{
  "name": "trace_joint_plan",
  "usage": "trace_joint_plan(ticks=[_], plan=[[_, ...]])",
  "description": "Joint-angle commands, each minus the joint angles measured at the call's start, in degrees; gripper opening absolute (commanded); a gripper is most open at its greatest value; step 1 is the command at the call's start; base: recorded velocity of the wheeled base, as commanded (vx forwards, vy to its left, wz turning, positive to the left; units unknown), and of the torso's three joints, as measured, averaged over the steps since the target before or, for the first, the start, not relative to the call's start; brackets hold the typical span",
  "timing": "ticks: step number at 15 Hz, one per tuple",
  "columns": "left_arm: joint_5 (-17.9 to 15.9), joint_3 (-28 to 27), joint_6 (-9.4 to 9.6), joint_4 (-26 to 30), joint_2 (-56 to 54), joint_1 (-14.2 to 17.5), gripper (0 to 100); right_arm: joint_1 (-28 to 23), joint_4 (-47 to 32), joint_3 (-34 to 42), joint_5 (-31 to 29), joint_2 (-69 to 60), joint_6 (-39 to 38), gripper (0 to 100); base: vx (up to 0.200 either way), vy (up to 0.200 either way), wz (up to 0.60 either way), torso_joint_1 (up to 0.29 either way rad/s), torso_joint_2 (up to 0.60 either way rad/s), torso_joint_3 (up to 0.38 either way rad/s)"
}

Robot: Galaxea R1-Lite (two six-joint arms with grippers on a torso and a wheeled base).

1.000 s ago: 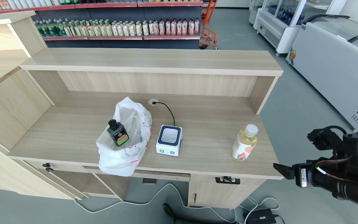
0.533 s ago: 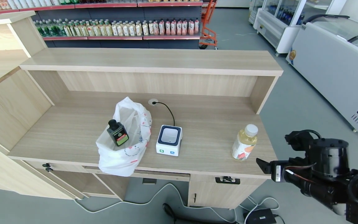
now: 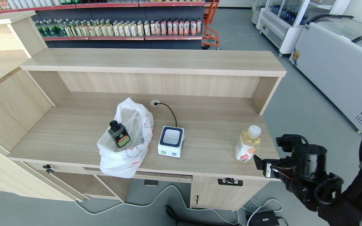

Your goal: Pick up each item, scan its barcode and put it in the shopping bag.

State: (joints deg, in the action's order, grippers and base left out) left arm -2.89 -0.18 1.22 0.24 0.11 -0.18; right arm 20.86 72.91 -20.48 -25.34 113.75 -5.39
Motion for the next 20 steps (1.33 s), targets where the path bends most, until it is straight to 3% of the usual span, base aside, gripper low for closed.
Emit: trace_joint_plan(ticks=[1, 13, 20], plan=[[0.0, 0.0, 0.01, 0.0, 0.0, 0.0, 0, 0.0, 0.5, -1.5, -0.1, 3.1, 0.2, 100, 0.0, 0.0, 0.0, 0.0, 0.0, 0.0], [0.0, 0.0, 0.01, 0.0, 0.0, 0.0, 0, 0.0, 5.0, -14.3, 0.4, 11.8, 4.9, 100, 0.0, 0.0, 0.0, 0.0, 0.0, 0.0], [0.0, 0.0, 0.01, 0.0, 0.0, 0.0, 0, 1.8, 5.0, -16.9, 0.7, 14.7, 3.8, 100, 0.0, 0.0, 0.0, 0.0, 0.0, 0.0]])
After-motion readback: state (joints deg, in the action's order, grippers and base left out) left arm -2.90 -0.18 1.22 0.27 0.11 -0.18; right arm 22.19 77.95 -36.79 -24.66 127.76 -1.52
